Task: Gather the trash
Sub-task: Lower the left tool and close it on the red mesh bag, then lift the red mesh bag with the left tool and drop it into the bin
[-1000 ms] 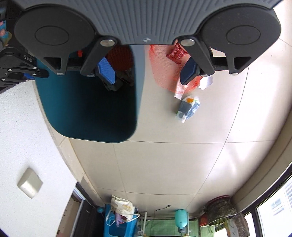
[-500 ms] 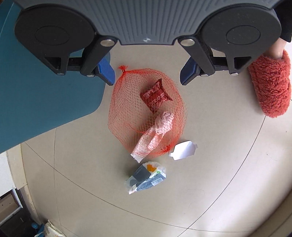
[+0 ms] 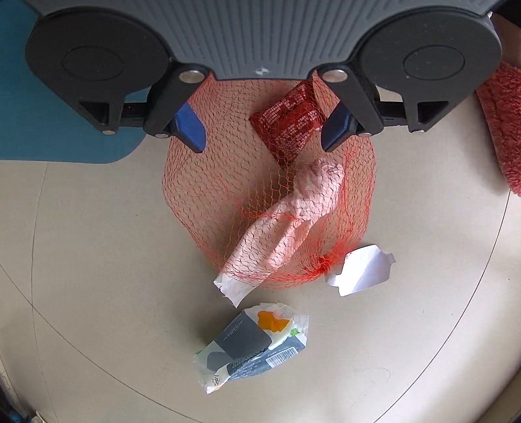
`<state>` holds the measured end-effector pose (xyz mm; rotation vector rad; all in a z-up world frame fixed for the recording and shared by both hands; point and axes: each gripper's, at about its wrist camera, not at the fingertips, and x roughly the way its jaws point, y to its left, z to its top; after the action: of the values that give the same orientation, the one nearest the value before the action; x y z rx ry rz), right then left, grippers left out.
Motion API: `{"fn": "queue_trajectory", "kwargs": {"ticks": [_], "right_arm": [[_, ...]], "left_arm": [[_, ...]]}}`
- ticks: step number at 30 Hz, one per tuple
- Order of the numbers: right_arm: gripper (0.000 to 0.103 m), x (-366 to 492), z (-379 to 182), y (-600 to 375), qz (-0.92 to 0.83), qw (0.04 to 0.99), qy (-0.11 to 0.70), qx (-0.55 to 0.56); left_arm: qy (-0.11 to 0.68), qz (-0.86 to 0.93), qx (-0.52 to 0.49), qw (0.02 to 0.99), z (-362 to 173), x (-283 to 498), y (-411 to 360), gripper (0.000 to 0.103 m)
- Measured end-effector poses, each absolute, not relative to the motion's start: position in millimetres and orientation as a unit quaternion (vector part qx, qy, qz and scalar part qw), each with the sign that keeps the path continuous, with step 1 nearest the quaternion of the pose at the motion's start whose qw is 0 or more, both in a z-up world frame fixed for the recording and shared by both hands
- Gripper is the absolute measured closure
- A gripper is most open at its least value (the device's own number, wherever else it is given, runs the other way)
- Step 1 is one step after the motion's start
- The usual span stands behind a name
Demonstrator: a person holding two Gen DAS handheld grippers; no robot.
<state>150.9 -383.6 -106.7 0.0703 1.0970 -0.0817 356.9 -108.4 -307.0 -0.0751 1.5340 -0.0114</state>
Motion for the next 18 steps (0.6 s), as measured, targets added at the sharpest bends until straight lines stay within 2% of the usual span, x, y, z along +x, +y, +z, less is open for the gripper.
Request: {"fn": "queue_trajectory", "kwargs": {"ticks": [1,2,4,5,12,18], "right_arm": [[0.096,151,-108,-384,-0.038,0.851,0.523,0.037],[0.095,152,-108,-384,-0.038,0.85,0.524,0.036],[0.096,152,-109,-382,-0.039,0.85,0.524,0.029],[0.095,152,-109,-381,-0.039,0.851,0.524,0.027],[0.096,150,-109,-380,-0.043,0.852,0.522,0.027],[0.096,150,-109,-379,-0.049,0.853,0.52,0.026]], "left_arm": [[0.694,-0.008,-0.034,0.719,-312,358,-108,0.045],[0.697,-0.01,-0.039,0.716,-315,358,-106,0.066],[0.701,-0.008,-0.042,0.712,-316,356,-100,0.087],[0.699,-0.003,-0.039,0.714,-314,355,-97,0.091],[0.678,0.002,-0.059,0.733,-270,336,-65,0.093],[0.652,-0.013,-0.046,0.757,-206,316,-52,0.093]]}}
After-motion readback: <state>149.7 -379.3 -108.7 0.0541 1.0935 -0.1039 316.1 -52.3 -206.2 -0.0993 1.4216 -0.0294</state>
